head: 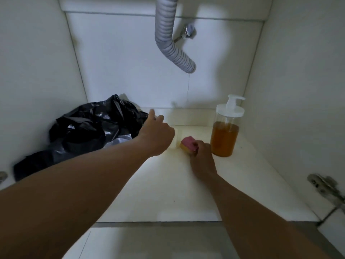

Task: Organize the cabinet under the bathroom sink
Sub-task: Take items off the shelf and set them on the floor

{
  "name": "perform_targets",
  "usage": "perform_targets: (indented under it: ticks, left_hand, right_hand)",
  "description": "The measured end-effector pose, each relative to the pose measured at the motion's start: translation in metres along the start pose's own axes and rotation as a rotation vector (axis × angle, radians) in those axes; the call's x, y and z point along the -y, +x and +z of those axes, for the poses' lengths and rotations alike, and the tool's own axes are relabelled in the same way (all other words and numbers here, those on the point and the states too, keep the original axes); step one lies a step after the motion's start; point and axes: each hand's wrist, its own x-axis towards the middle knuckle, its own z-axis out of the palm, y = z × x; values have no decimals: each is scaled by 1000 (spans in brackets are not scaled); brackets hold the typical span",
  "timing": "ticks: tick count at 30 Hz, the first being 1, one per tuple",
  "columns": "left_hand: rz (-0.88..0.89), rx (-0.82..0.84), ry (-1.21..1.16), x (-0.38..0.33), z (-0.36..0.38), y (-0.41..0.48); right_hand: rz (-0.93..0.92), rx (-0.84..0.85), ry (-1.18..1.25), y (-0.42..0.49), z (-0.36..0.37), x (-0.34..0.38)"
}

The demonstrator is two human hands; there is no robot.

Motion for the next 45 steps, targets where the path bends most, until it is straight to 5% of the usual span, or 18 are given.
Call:
perform_targets:
  ticks: [6,12,21,34,42,45]
  left_hand:
    - [-18,10,-299,-15,-54,-46]
    - [-209,-2,-866,-29,-89,-86]
    - [-257,196,-1177,-34,-149,-140]
    - [110,503,-1297,-167,-148,-203]
    - [-67,550,-1396,-137,-117,-187]
    - [-147,530,-1356,-129,-102,-187]
  right_hand:
    - [74,-24,69,-64,-19,9]
    - [76,31,66,-134,-51,31]
    - [-13,-54,108,-264,-99,29]
    - [183,-190,-34,-391,-122,-54]
    - [83,-211,-254,-375,-114,-54]
    - [92,-33,-293,-340,-95,-38]
